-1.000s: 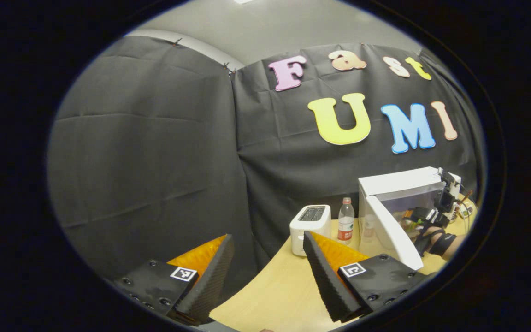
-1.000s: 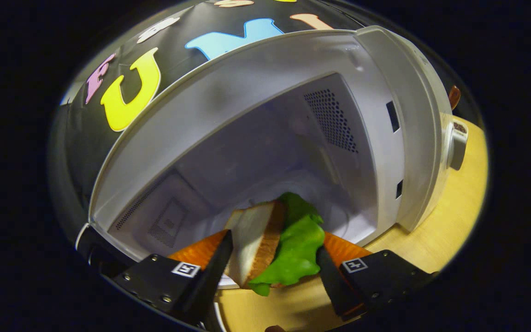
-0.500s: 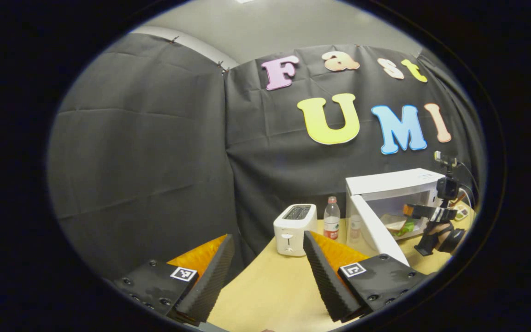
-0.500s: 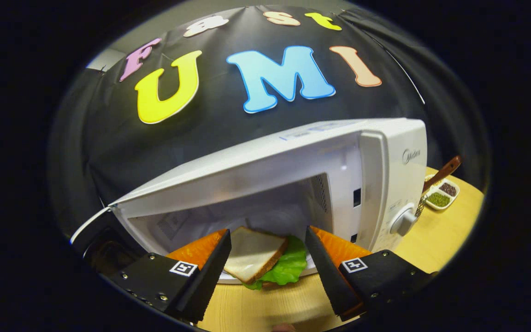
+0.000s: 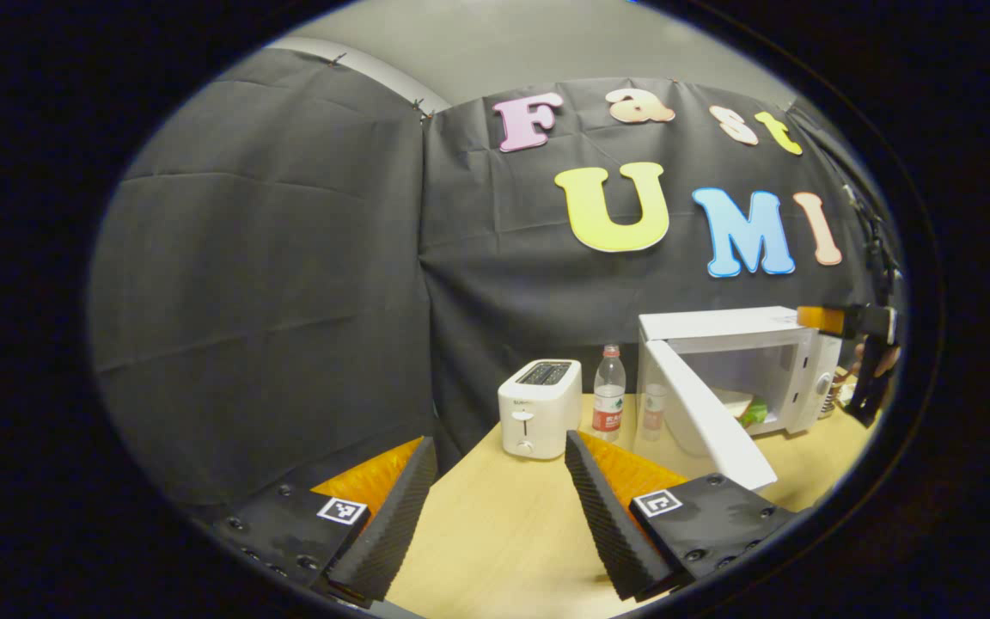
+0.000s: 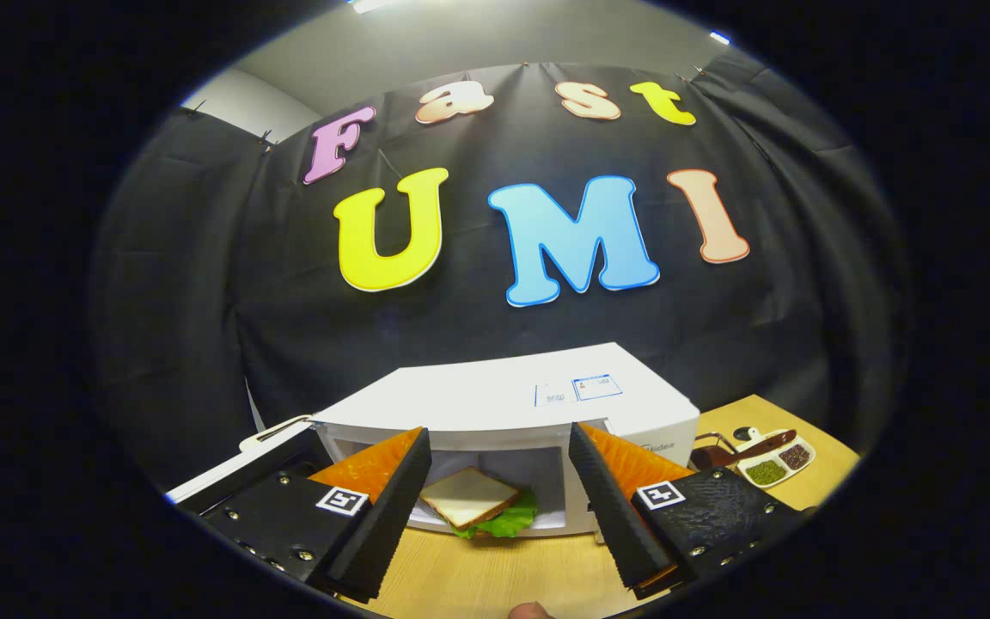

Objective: Open the microwave oven with the left hand, put the food in, and close the microwave oven.

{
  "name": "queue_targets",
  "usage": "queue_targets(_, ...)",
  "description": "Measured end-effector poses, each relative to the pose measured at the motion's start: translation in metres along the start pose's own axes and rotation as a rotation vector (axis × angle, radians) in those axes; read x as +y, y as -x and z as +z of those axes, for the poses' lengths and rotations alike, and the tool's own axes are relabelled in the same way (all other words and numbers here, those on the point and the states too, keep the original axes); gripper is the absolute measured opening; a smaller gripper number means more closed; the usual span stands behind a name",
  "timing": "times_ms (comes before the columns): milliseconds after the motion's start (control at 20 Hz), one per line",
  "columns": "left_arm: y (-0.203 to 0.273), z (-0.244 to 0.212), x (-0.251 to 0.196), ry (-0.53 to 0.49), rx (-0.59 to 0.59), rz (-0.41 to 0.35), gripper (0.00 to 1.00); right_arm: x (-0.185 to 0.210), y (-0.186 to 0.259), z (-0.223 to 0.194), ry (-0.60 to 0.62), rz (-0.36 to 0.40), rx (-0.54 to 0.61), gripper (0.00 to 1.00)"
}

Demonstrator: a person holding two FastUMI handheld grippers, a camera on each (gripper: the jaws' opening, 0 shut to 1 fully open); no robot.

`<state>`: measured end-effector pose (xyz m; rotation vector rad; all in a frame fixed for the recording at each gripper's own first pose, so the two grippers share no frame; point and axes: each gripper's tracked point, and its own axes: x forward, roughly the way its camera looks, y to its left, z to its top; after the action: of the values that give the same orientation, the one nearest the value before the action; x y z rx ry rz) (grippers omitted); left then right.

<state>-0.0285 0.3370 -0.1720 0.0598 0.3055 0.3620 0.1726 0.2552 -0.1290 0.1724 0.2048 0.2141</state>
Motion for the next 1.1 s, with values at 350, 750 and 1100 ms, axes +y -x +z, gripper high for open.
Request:
queue_targets(350,0.01,-0.04,-0.004,0.059,0.07,0.021,0.71,-0.031,0.066,0.049,0.049,0.007,-0.07,0.98)
queue_targets(750,0.031,-0.073,-0.035,0.072,0.132,0.004,0.09,-0.073,0.119,0.069,0.068,-0.029,-0.093,0.98)
queue_targets(1100,0.024,-0.054,-0.079,0.025,0.121,-0.092,0.08,-0.091,0.139,0.072,0.065,-0.055,-0.082,0.98)
